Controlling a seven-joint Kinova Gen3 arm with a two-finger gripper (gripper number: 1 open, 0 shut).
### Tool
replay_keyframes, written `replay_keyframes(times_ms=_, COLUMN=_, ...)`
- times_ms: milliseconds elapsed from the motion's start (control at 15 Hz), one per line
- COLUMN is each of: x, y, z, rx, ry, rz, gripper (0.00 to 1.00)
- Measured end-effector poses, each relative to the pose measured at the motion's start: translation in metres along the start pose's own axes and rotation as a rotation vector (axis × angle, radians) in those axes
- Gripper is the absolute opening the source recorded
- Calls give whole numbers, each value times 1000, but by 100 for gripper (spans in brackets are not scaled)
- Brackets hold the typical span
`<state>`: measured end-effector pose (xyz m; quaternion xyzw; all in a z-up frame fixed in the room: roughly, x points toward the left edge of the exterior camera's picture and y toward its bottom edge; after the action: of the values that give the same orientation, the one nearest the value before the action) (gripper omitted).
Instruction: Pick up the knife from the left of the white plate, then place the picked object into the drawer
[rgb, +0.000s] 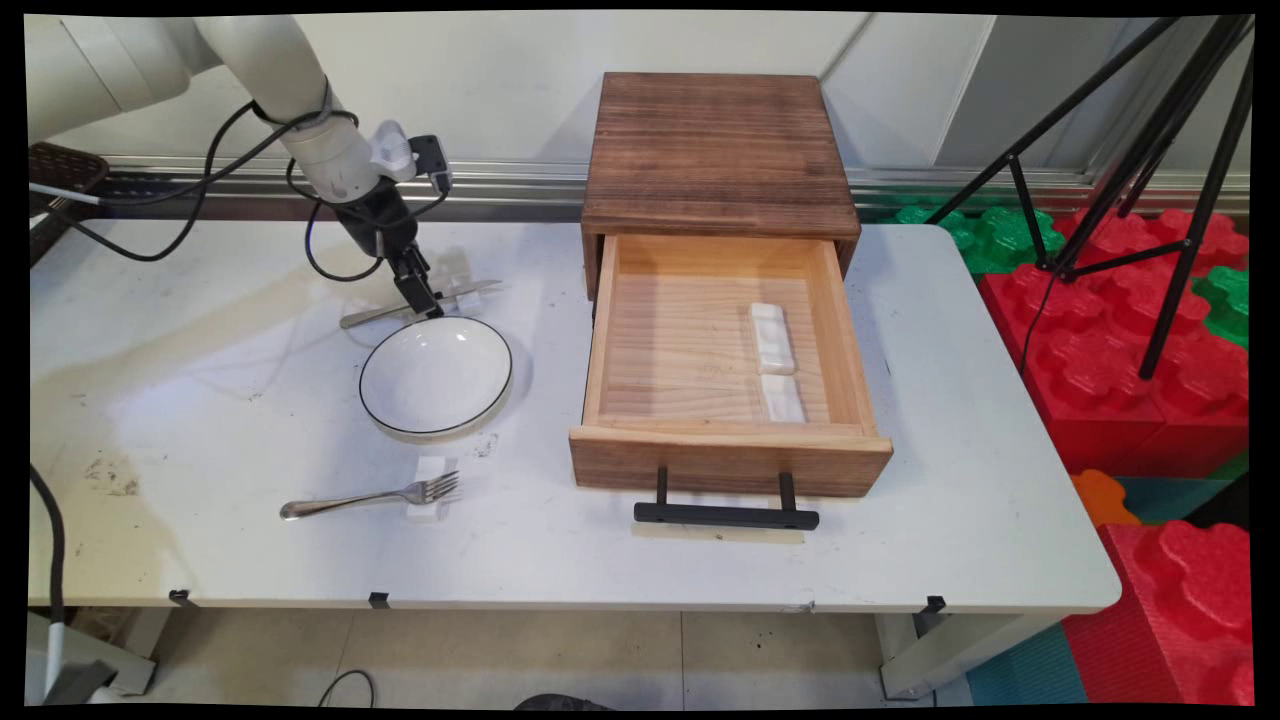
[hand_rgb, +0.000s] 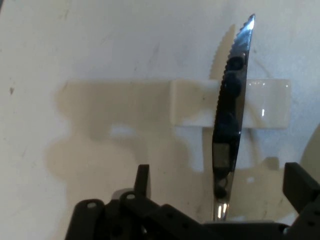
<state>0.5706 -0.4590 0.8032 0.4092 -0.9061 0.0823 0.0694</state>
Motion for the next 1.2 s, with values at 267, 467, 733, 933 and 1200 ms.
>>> replay_keyframes(times_ms=267, x=1, y=0, z=3, rx=-7, ry=-4, rz=5, gripper=0)
replay_keyframes(times_ms=467, x=1, y=1, z=4, rx=-9, ry=-3, rz=10, gripper=0)
replay_keyframes(times_ms=733, x=-1, y=3, z=2, rx=-11, ry=-6, rz=11, gripper=0)
replay_keyframes(times_ms=933, x=-5, y=7, z=0, rx=-13, ry=-12, rz=7, gripper=0)
replay_keyframes(times_ms=1200, x=-9, y=9, z=-6, rx=15, ry=-13, rz=-24, gripper=0)
